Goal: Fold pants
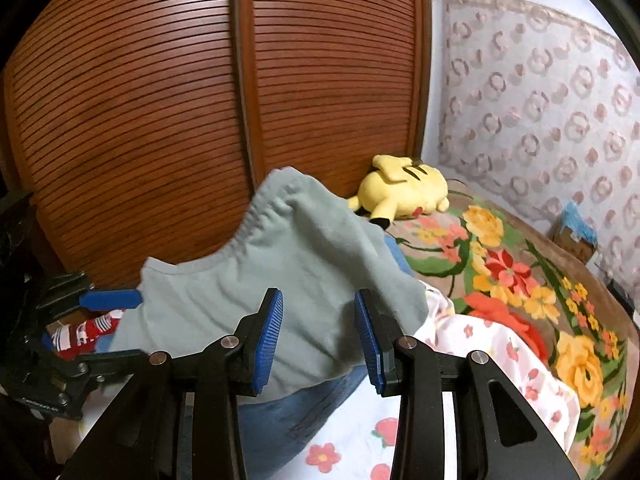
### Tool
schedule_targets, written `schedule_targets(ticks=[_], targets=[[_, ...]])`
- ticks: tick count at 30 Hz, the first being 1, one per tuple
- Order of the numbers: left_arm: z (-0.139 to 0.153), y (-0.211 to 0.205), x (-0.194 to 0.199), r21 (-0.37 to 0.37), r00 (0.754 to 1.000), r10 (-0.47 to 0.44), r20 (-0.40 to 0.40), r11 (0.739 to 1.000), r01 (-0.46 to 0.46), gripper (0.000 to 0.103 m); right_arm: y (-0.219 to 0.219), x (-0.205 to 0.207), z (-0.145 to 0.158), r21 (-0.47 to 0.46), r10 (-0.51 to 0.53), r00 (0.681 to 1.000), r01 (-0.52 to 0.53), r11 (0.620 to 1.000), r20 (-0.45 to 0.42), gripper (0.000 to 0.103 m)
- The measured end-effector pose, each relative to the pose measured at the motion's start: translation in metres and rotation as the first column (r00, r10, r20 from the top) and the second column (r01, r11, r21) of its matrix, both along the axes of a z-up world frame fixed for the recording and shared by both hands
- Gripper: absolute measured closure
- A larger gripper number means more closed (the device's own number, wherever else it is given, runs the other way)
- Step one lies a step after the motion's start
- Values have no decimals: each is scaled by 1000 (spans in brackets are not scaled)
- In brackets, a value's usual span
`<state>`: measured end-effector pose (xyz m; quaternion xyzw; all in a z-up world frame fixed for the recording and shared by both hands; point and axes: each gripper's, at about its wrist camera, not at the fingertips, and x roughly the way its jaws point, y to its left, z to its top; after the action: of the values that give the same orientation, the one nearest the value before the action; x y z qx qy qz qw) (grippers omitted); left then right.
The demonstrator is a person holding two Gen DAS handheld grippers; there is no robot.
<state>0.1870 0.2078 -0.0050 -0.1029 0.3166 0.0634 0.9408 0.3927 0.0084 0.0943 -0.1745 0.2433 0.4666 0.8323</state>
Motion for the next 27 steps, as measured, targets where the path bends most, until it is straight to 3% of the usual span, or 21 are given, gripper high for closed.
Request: schedule_targets(ticks=[11, 24, 27], targets=[[-10, -9, 3, 10, 999, -19, -29, 1000, 19, 36, 7, 12, -13, 27, -44, 997, 46, 999, -62, 64], [-5, -10, 1, 32, 999, -28, -27, 999, 29, 35, -17, -23, -11, 61, -59, 997, 62, 996, -57, 64], [-1, -8, -5, 25, 999, -30, -10, 999, 31, 30, -21, -34, -10, 61, -60, 998, 62, 996, -36, 64]])
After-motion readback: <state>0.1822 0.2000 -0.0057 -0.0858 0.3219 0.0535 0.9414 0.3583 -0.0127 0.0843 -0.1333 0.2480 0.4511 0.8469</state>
